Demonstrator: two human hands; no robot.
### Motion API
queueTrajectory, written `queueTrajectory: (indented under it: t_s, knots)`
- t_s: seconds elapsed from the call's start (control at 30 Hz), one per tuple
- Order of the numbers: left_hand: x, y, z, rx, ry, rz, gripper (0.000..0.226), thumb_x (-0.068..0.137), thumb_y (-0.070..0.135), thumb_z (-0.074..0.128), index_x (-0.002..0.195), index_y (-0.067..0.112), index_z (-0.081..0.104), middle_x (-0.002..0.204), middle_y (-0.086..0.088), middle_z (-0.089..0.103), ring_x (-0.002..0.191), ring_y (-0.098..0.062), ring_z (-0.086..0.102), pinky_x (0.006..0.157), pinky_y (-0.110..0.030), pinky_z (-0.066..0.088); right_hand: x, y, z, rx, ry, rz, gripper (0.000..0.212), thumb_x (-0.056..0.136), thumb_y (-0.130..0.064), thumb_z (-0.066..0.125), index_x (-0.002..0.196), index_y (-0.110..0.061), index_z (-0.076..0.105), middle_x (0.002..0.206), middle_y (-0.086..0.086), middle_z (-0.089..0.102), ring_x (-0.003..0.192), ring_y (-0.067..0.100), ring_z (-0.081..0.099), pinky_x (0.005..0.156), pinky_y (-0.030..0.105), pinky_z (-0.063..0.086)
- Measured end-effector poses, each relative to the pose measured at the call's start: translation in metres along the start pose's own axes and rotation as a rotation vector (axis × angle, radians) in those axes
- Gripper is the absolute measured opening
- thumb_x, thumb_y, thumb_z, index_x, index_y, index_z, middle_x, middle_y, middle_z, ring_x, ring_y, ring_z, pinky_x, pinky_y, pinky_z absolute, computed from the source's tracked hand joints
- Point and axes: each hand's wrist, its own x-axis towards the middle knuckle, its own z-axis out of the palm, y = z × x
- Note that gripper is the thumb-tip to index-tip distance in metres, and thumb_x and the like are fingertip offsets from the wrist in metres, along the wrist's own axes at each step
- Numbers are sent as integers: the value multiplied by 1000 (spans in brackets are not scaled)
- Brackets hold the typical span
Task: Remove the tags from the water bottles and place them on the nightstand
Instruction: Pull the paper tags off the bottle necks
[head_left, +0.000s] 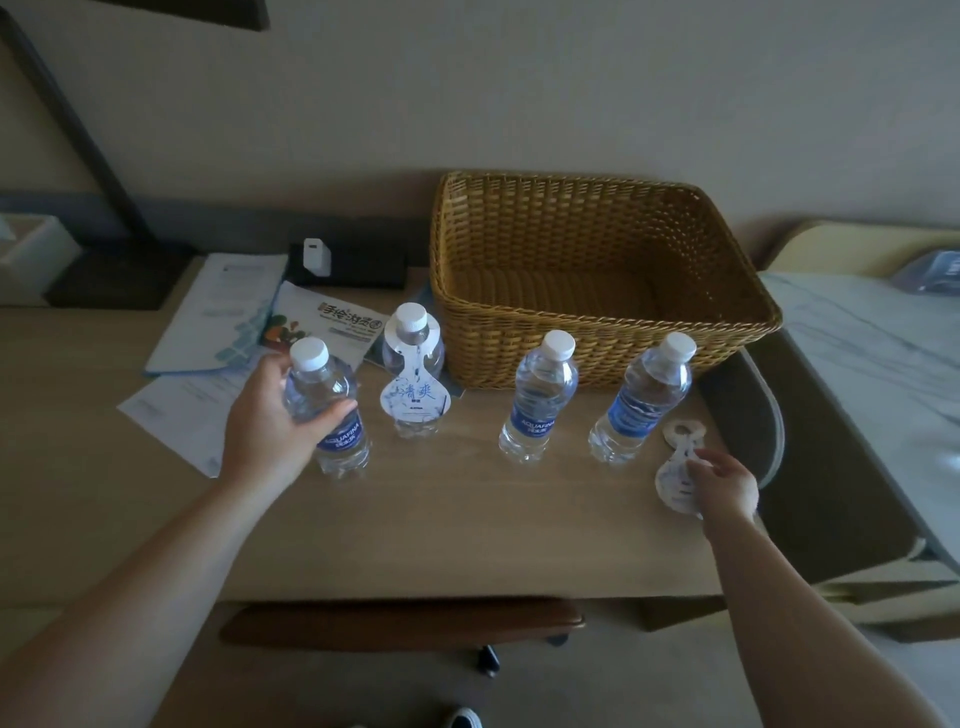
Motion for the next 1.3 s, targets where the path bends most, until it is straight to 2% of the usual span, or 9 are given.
queueTrajectory:
  t_s: [0.13,0.3,0.47,0.63,0.73,0.9,1.13,1.23,1.3]
  knots:
    - [-1,0,1,12,9,11,60,68,39,83,114,21,49,101,7,56,90,-17,56,73,-34,46,-5,5,1,-103,96,-44,30,89,-20,59,117,-14,67,112,14,67,101,30,62,80,29,45]
    - [-1,3,-1,11,3,11,63,68,38,83,118,18,49,104,6,54,92,-17,54,76,-36,46,-13,8,-2,-196,147,-180,37,89,-17,62,125,-7,60,131,13,56,119,32,52,102,47,43]
    - [-2,3,-3,-20,10,4,64,68,37,83,119,18,49,105,8,52,94,-15,50,77,-33,42,-54,3,-3,-161,179,-342,33,88,-14,65,120,-8,61,127,10,55,116,29,52,99,43,43]
    - [-1,2,-7,-37,-45,40,58,71,37,81,115,18,49,106,6,56,96,-15,53,79,-34,45,-128,-13,25,-58,21,-469,29,86,-20,66,114,-16,62,108,0,61,100,21,59,84,34,45]
    - [3,1,-12,-48,-82,62,55,71,35,82,111,17,48,107,1,61,94,-19,59,79,-38,51,-180,-32,55,0,-124,-635,25,83,-17,70,107,-18,64,99,-4,62,91,15,63,79,30,50]
    - [9,-1,-17,-90,-159,57,53,73,30,81,114,18,48,112,0,62,98,-21,61,81,-39,52,-228,-89,103,42,-317,-802,25,83,-25,70,106,-28,61,101,-11,59,93,7,59,78,19,47]
    - [22,-4,-20,-130,-250,10,59,78,28,77,127,23,46,127,-2,59,117,-21,56,82,-27,45,-233,-170,160,-104,-349,-912,60,81,-38,70,133,-18,47,130,0,49,116,13,46,90,24,38]
    - [19,2,-24,-152,-253,7,80,76,30,79,142,20,35,140,-4,49,128,-21,46,93,-32,45,-228,-186,174,-153,-360,-904,51,83,-36,69,127,-15,54,127,2,51,113,17,50,86,25,42]
    - [10,13,-31,-164,-103,99,86,76,32,78,146,13,31,143,-9,45,130,-21,43,97,-30,42,-223,-190,177,-187,-349,-916,37,84,-31,68,116,-13,63,114,3,59,102,19,56,79,26,43]
